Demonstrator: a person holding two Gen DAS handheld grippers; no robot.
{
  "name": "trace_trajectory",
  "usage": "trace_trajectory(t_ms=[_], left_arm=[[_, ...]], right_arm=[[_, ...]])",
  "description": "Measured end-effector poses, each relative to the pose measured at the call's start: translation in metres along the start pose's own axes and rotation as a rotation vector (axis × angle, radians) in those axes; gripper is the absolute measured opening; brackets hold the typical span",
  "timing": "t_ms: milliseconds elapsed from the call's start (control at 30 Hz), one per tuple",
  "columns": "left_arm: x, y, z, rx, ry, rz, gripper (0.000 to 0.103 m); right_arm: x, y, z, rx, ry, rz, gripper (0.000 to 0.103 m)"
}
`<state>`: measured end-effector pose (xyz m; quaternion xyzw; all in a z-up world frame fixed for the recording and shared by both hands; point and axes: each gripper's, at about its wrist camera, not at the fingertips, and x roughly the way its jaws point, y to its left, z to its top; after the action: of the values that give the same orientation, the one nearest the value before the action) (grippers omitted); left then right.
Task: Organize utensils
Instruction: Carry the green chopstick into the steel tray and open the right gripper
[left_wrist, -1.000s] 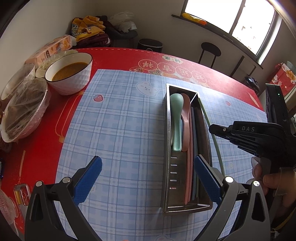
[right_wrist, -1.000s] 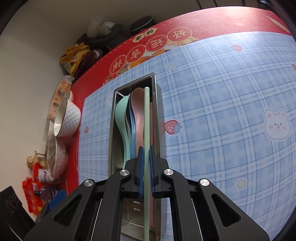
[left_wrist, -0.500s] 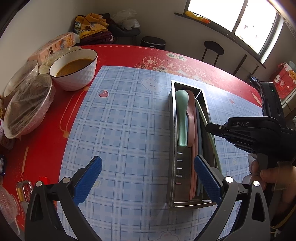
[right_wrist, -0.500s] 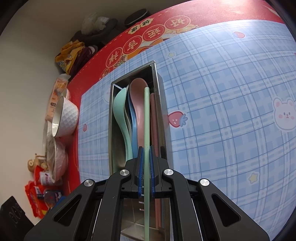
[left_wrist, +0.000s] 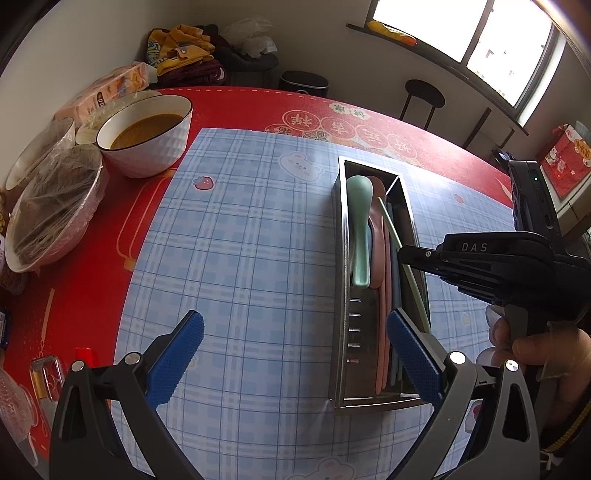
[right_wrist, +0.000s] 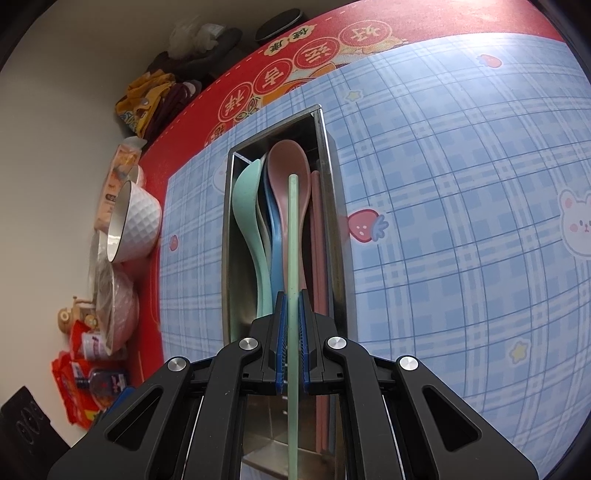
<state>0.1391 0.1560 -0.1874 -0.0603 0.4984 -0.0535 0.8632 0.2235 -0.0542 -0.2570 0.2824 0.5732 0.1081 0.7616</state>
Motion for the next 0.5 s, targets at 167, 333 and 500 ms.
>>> trace_trajectory(t_ms=[167,333,500], left_arm=[[0.001,0.0,-0.002,0.0,0.005,0.003,0.097],[0.0,-0.001,0.0,-0.001,0.006,0.016,0.097],[-0.009,-0.004,0.007,0.002,-0.026,0.042,0.097]], right_arm=[[-0.001,0.002,0.0,-0.006,-0.001,0.01,0.008],[-0.008,0.006,0.002,-0.034,-0.015,0.007,0.008],[-0.027,0.008,0.005,-0.108,-0.056,-0.028,0.008]])
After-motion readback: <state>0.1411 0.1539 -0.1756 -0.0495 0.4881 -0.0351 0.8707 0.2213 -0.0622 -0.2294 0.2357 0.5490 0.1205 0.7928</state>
